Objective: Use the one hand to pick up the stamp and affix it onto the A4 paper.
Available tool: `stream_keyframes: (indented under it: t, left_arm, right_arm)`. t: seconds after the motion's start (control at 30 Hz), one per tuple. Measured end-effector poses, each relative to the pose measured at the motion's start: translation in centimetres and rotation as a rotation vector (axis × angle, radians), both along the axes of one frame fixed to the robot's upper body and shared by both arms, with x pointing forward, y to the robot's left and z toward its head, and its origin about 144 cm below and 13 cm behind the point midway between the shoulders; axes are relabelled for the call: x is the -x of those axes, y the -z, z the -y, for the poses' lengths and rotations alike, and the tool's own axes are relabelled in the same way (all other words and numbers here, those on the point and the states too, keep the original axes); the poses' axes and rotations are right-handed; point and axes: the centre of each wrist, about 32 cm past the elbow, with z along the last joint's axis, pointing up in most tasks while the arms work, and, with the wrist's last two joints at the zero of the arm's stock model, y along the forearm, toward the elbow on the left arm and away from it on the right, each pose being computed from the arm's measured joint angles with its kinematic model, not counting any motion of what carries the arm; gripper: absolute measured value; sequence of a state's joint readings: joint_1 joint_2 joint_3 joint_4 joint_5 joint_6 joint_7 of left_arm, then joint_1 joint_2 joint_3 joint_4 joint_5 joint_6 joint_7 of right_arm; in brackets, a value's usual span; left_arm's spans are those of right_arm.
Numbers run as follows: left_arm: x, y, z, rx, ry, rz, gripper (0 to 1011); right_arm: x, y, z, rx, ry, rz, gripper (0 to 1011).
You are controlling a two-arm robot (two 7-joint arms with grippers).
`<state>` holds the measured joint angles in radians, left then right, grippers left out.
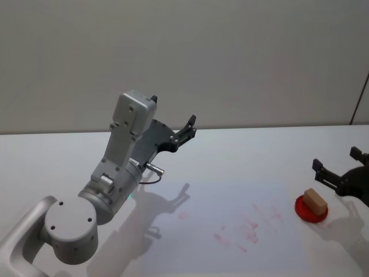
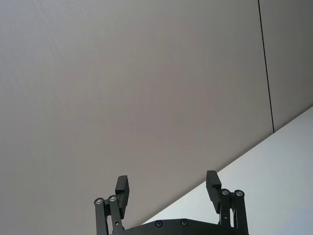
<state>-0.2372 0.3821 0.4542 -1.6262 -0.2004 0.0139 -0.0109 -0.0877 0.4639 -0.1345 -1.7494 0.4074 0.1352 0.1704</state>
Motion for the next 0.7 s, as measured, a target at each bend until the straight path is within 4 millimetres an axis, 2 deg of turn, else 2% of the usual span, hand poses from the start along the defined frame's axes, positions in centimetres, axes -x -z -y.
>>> stream_keyframes:
  t: [0.27,0.7]
  left_arm:
    - [0.0,0.0,0.0,0.000,0.000,0.000,1001]
    - [0.0,0.0,0.0,0.000,0.000,0.000,1001]
  right_arm:
    - [0.3,1.0,1.4,0.010,-0.044,-0.051,1001]
    - [-0.2,2.4,2.5,0.037,-0.072,-0.078,1001]
